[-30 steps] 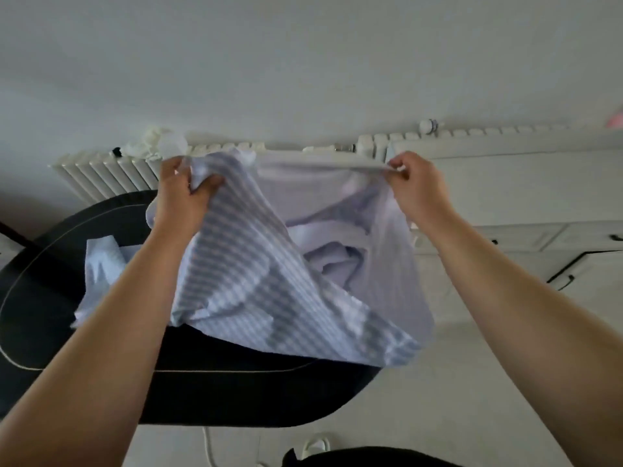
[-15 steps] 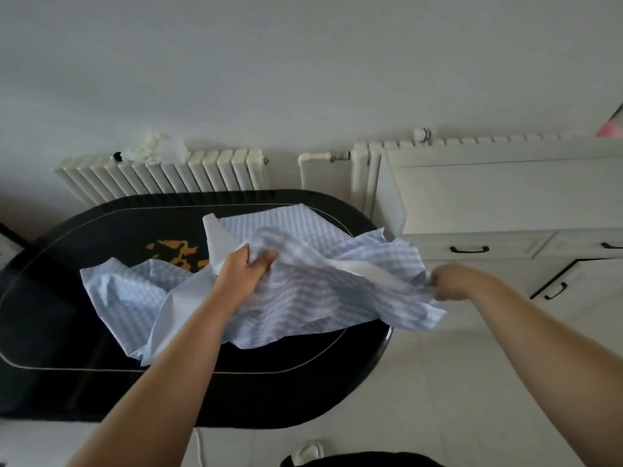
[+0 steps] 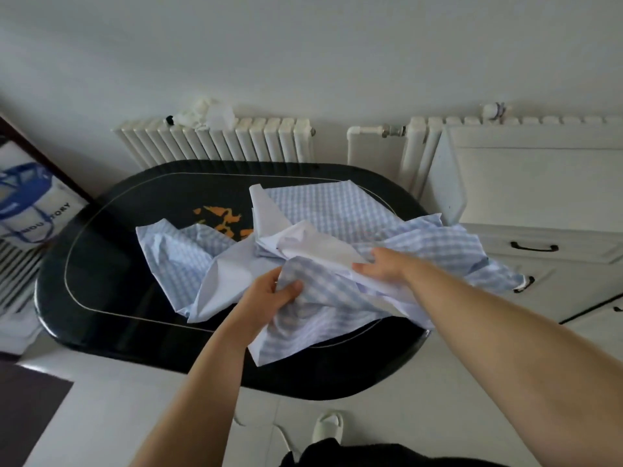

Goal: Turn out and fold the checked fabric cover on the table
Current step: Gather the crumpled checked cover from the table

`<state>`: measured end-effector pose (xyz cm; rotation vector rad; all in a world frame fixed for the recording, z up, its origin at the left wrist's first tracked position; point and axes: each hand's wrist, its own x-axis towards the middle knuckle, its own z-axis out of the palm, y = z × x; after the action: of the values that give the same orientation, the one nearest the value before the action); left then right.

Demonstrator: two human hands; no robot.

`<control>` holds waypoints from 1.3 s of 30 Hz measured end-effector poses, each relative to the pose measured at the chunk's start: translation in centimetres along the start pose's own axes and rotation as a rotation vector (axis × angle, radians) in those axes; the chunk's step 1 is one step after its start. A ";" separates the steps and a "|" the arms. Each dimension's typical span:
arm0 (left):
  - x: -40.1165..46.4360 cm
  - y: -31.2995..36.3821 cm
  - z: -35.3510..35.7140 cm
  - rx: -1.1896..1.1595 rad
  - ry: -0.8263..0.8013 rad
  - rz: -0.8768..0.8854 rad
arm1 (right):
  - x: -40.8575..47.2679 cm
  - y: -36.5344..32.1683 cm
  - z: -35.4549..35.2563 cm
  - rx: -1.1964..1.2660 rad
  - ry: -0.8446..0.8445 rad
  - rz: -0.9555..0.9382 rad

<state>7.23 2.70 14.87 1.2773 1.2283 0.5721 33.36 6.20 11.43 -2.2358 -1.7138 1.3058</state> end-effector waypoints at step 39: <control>0.4 -5.7 -3.8 0.145 0.250 -0.004 | 3.5 -6.2 9.0 -0.074 -0.137 0.167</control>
<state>2.32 3.00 10.09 1.3535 1.5011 0.6644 23.07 7.52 6.61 -2.4298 -1.6742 1.4852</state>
